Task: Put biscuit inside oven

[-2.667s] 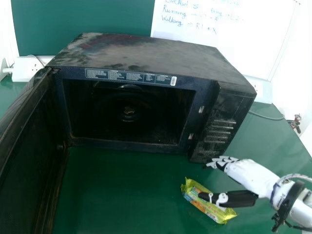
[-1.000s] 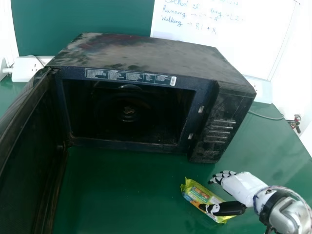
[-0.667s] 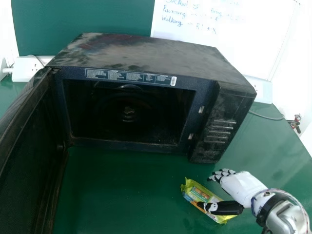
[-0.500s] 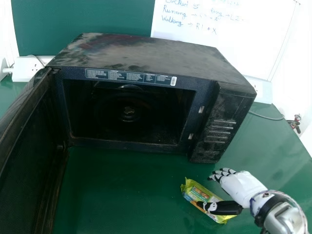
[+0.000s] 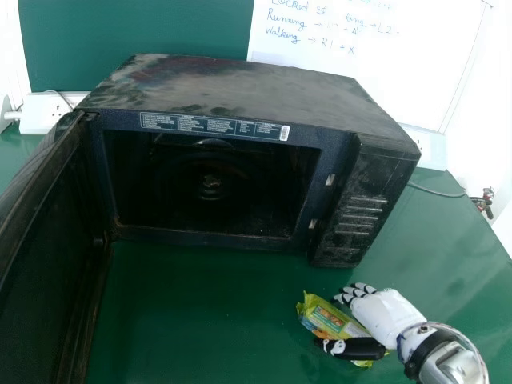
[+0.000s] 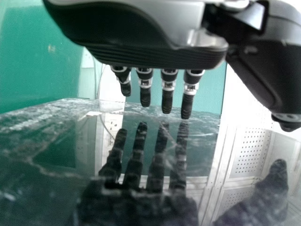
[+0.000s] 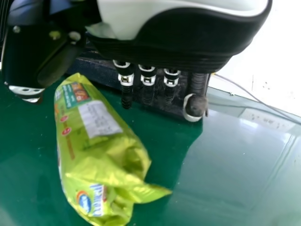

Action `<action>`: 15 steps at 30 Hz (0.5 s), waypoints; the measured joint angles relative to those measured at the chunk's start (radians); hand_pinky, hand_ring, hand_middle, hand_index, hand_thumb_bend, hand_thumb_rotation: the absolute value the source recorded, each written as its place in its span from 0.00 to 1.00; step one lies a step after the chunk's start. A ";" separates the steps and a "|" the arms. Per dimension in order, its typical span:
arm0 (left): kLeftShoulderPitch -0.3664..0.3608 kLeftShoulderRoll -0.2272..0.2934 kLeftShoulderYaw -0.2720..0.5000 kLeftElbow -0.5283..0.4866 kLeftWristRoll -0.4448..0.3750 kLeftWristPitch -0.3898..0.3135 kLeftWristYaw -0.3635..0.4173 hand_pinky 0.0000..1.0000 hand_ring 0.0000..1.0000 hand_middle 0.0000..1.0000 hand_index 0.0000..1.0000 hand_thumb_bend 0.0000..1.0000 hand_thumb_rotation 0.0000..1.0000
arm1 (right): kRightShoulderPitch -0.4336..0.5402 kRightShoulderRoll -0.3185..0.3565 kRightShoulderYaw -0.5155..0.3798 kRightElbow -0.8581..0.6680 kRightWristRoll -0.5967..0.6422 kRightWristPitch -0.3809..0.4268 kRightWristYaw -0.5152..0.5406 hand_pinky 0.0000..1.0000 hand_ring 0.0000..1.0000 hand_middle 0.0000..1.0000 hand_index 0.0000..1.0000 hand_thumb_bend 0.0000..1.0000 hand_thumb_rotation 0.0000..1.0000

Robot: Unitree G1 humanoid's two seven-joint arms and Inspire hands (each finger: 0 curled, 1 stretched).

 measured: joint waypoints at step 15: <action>0.004 0.000 0.000 -0.011 0.001 0.000 -0.001 1.00 1.00 1.00 1.00 1.00 1.00 | -0.024 -0.005 0.019 0.043 0.018 0.002 0.039 0.00 1.00 1.00 0.93 0.85 0.94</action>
